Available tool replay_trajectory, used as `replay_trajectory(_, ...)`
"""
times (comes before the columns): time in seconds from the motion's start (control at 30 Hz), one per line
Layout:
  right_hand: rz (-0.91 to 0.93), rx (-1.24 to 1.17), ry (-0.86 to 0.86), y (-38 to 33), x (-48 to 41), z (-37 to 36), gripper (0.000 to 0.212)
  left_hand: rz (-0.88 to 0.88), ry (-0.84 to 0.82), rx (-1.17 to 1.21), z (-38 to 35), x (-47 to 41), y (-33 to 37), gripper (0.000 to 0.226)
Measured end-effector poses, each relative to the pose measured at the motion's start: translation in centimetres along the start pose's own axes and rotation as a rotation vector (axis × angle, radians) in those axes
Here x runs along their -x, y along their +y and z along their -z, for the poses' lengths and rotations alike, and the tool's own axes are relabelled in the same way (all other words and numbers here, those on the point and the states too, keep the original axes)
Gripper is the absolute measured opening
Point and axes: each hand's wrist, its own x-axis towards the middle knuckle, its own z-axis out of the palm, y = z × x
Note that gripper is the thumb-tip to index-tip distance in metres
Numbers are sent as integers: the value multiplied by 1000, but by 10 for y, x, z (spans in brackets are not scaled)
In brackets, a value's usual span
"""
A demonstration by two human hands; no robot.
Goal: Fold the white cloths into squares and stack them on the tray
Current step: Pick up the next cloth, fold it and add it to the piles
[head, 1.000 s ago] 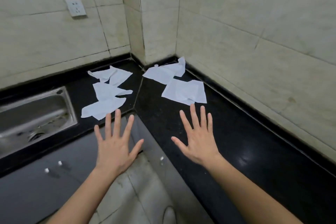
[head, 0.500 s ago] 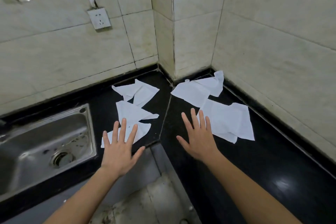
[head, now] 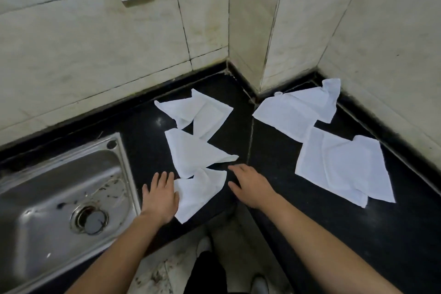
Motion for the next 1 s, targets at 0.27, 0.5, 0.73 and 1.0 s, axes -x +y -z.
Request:
replay_trajectory(0.27,-298,-452,-143,-55,-78,-42,58,-192,-61,-14,-30,-79,-43,38)
replay_trajectory(0.5,-459,-678,48,-45,-85,-27,25,-483,282,239,-4,-104,-42,22)
replay_trajectory(0.73,-578,-1119,245,1,-36,39,19,-641,344,460,58,-123,26,27)
replay_trajectory(1.0,-646,-1360,703,77,77,84,15,-901,665,528,96,-75,154,9)
